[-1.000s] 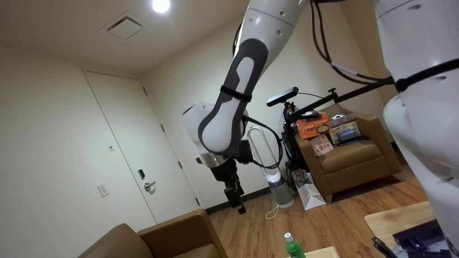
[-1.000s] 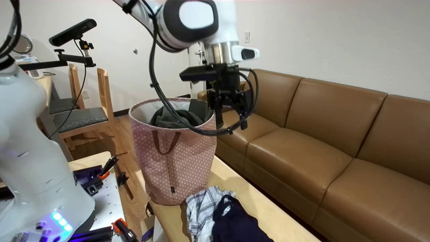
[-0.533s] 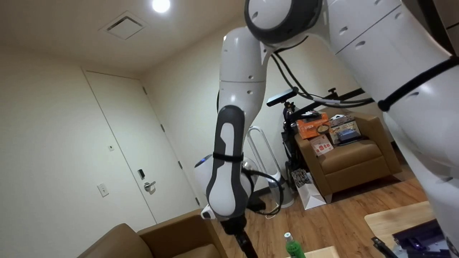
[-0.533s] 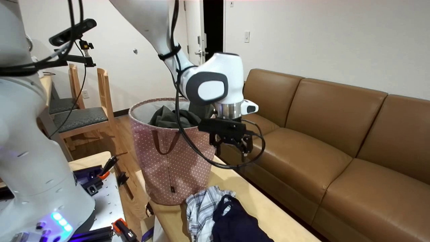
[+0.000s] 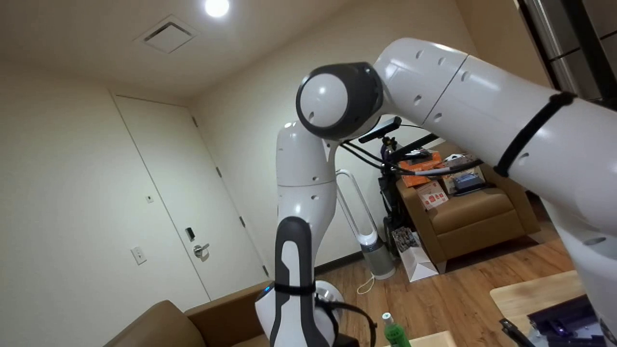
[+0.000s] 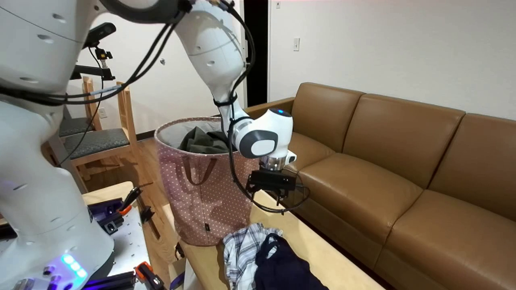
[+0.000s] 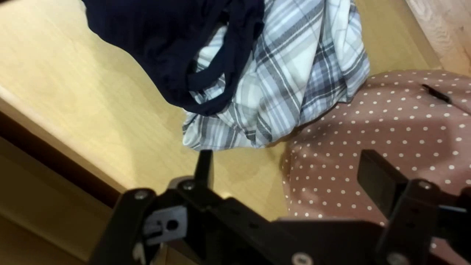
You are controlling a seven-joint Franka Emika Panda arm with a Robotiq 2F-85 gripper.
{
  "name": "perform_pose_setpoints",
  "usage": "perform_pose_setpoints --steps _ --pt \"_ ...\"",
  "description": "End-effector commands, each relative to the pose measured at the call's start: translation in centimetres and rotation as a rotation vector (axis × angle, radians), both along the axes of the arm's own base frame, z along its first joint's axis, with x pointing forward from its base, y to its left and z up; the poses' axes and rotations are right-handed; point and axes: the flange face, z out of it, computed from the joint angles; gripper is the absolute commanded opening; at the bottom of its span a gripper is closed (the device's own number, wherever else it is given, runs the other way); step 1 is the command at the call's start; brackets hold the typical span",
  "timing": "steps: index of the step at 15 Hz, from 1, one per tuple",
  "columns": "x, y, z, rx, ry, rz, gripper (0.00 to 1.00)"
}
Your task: Put the checked garment in the laundry basket
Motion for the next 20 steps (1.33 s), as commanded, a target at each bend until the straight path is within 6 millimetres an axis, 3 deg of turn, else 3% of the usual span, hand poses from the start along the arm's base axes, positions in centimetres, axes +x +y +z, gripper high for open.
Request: perform_pose_setpoints --steps 1,3,5,8,15,20 --pt "0.4 0.2 -1.4 0.011 0.019 0.008 1.0" --pt "0.6 0.3 -2.8 0.016 0.031 0.007 1.0" --pt "0.7 0.2 -2.5 0.015 0.026 0.007 1.0" --pt "0.1 0.7 -4.8 0.039 0.012 -0.172 1.0" --pt "-5.1 2.2 -14.2 0.039 0.197 -0.347 1.0" --pt "-8.8 1.8 -17.0 -0.039 0.288 -0.457 1.0"
